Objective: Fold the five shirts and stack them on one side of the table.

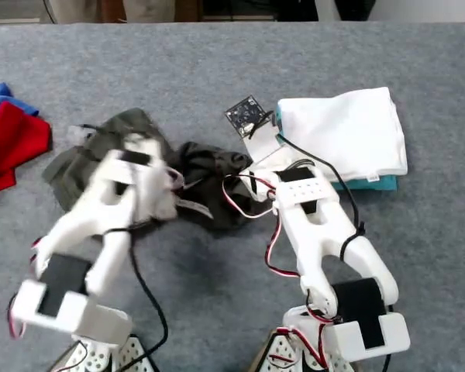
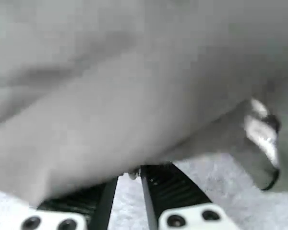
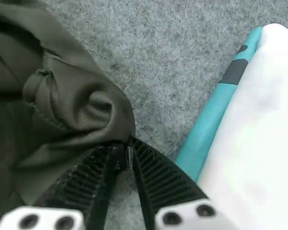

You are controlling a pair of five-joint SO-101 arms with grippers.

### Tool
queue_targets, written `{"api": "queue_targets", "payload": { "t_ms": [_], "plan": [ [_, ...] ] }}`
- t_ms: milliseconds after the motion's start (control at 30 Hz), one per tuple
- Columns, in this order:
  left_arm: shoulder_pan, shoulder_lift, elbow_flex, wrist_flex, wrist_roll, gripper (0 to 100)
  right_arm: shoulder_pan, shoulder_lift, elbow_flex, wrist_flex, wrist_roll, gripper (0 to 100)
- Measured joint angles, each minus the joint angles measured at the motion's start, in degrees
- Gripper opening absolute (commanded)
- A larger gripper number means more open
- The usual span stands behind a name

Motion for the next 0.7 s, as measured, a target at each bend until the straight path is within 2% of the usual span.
{"api": "queue_targets", "payload": {
  "t_ms": [133, 300, 500, 700],
  "plan": [
    [-6.5, -9.8, -2.5, 4.0, -3.0, 2, 0.0, 0.0, 0.0, 0.0, 0.5, 0.2],
    [-12.2, -20.4, -7.6, 8.4, -7.9, 2, 0.0, -0.1, -0.9, 3.1, 6.2, 0.2],
    [-15.6, -25.8, -16.0, 17.7, -10.4, 2, 0.0, -7.4, -8.4, 16.8, 7.3, 0.2],
    [-20.3, -26.0, -26.4, 24.4, -10.6, 2, 0.0, -18.2, -23.5, 34.8, 7.3, 0.2]
  ]
}}
